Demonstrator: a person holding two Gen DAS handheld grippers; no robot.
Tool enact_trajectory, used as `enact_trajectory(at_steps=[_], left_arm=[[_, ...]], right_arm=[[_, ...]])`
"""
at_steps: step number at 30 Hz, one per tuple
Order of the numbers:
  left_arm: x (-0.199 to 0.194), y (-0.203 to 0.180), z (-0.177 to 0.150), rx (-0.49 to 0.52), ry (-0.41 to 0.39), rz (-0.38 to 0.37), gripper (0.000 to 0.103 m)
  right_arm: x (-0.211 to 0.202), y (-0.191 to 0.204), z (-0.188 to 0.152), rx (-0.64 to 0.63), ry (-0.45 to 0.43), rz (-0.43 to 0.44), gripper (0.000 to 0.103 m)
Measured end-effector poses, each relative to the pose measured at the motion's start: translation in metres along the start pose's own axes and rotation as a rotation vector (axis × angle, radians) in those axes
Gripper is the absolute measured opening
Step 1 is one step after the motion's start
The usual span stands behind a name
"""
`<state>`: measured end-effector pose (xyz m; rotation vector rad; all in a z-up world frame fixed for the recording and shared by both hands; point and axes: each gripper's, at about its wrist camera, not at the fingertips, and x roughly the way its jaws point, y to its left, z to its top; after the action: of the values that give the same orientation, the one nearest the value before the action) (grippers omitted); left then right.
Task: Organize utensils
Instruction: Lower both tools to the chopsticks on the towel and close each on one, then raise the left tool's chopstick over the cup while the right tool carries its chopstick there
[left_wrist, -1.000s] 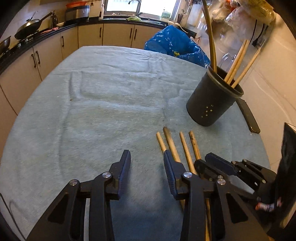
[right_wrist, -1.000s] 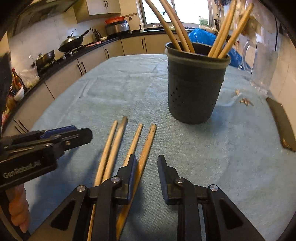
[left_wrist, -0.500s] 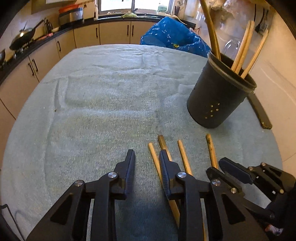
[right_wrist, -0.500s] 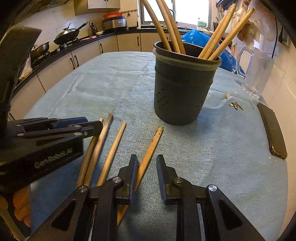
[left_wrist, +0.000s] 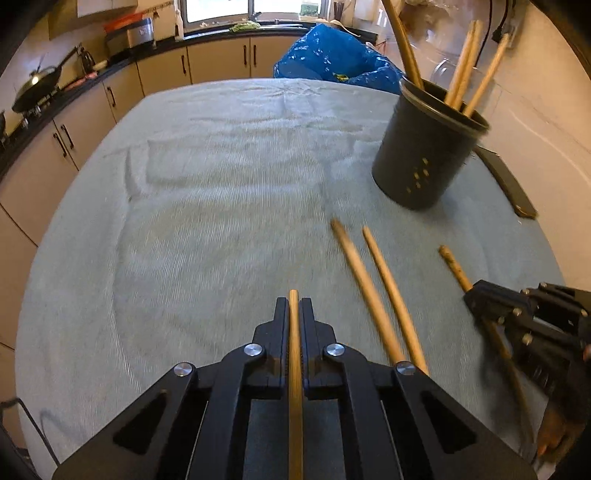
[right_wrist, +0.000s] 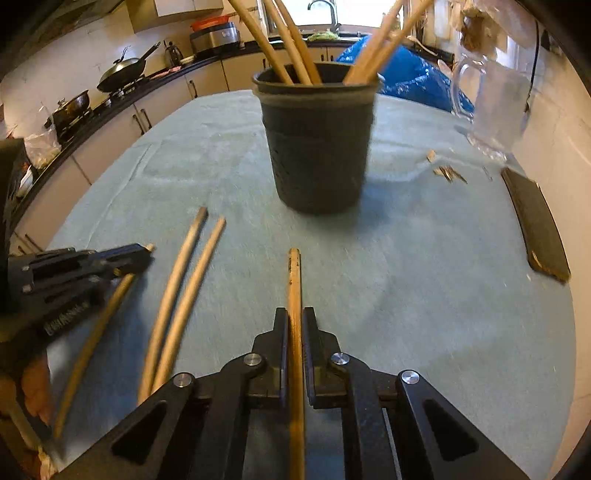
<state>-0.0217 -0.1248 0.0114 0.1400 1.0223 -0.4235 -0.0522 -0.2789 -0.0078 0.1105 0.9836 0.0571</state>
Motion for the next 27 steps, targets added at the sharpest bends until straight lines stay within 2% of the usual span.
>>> enact_trajectory(at_steps=[4, 9, 11, 19, 24, 27], left_arm=[[-0.016, 0.01, -0.021, -0.003, 0.037, -0.063, 0.005], [-0.022, 0.01, -0.03, 0.029, 0.082, -0.068, 0.005], [-0.022, 0.007, -0.029, 0.049, 0.107, -0.06, 0.005], [-0.018, -0.001, -0.022, 0.122, 0.195, -0.02, 0.005], [-0.014, -0.011, -0.018, 0.188, 0.199, 0.027, 0.005], [-0.014, -0.012, -0.016, 0.184, 0.189, 0.033, 0.006]], right_arm=[[-0.021, -0.007, -0.028, -0.048, 0.057, 0.013, 0.008], [-0.032, -0.015, -0.043, -0.05, 0.112, 0.011, 0.011], [-0.032, -0.019, -0.041, -0.04, 0.134, 0.002, 0.014], [-0.016, -0.012, -0.018, -0.067, 0.21, -0.052, 0.015], [-0.003, -0.006, 0.002, -0.075, 0.252, -0.08, 0.015], [0.004, -0.002, 0.013, -0.077, 0.282, -0.091, 0.015]])
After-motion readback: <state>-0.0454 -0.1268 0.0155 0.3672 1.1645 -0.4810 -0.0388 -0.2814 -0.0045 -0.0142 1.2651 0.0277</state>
